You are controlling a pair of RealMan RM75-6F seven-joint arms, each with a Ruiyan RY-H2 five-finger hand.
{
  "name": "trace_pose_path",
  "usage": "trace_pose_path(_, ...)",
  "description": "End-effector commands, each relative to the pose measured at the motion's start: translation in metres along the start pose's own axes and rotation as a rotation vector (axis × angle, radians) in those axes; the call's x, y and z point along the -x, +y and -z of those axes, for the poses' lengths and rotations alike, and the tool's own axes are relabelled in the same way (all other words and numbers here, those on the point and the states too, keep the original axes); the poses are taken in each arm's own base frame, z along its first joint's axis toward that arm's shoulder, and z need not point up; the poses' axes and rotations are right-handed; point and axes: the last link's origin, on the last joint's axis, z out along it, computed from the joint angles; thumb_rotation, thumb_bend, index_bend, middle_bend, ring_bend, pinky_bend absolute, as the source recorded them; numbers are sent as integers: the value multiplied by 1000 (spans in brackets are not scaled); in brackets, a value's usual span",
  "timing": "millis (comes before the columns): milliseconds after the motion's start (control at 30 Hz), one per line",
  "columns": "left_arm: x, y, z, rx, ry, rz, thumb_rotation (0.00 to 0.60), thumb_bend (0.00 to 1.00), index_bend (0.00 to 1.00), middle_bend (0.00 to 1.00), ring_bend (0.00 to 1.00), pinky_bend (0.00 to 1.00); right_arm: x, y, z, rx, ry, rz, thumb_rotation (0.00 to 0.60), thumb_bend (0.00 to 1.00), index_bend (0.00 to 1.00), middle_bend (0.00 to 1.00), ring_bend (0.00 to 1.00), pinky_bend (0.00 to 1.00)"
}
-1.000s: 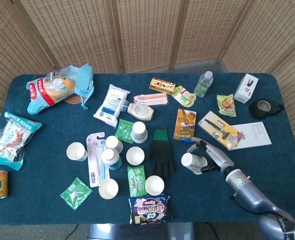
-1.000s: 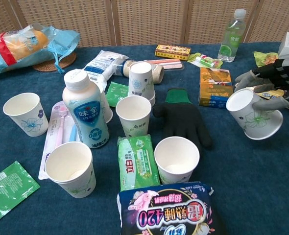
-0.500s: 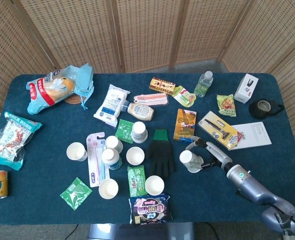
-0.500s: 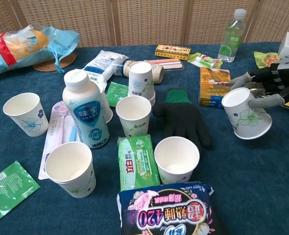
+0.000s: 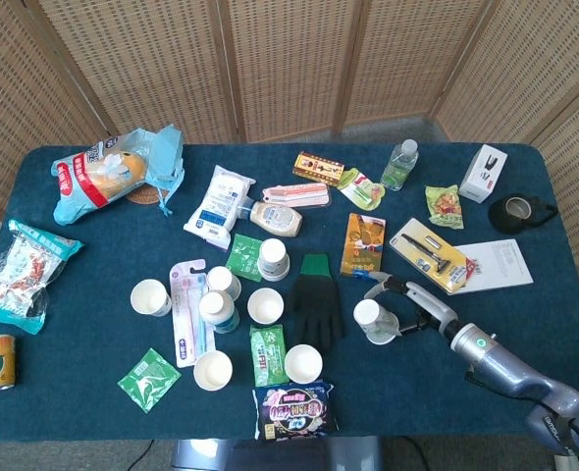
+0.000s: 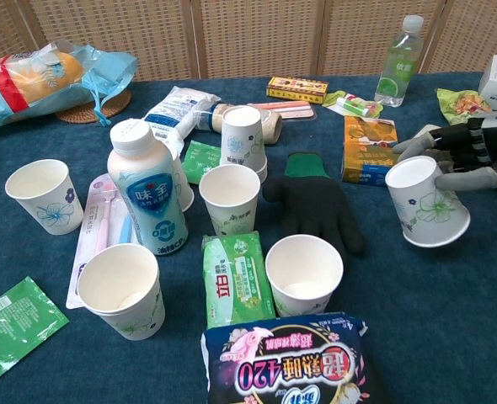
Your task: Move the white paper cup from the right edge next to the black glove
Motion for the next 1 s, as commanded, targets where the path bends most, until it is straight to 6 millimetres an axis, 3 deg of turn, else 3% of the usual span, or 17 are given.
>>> trace_pose_path(33, 0, 0, 0, 0, 1, 0, 600, 412, 0, 48, 57, 12, -2, 1, 2, -15, -13, 8, 600, 459, 298, 0, 0, 0)
trace_pose_path(433, -1, -2, 0, -3, 5, 4, 600, 411, 0, 48, 56, 12, -6, 0, 6, -29, -20, 20, 583, 527, 229, 0, 0, 0)
trace_pose_path(633, -1, -1, -1, 3, 11, 10, 600, 411, 0, 47, 57, 11, -6, -2, 10, -39, -26, 36, 533, 543, 177, 0, 0, 0)
trace_pose_path(1000, 0, 2, -4, 14, 12, 8, 600, 411, 0, 47, 54, 11, -14, -22, 23, -81, 5, 99, 521, 544, 146, 0, 0, 0)
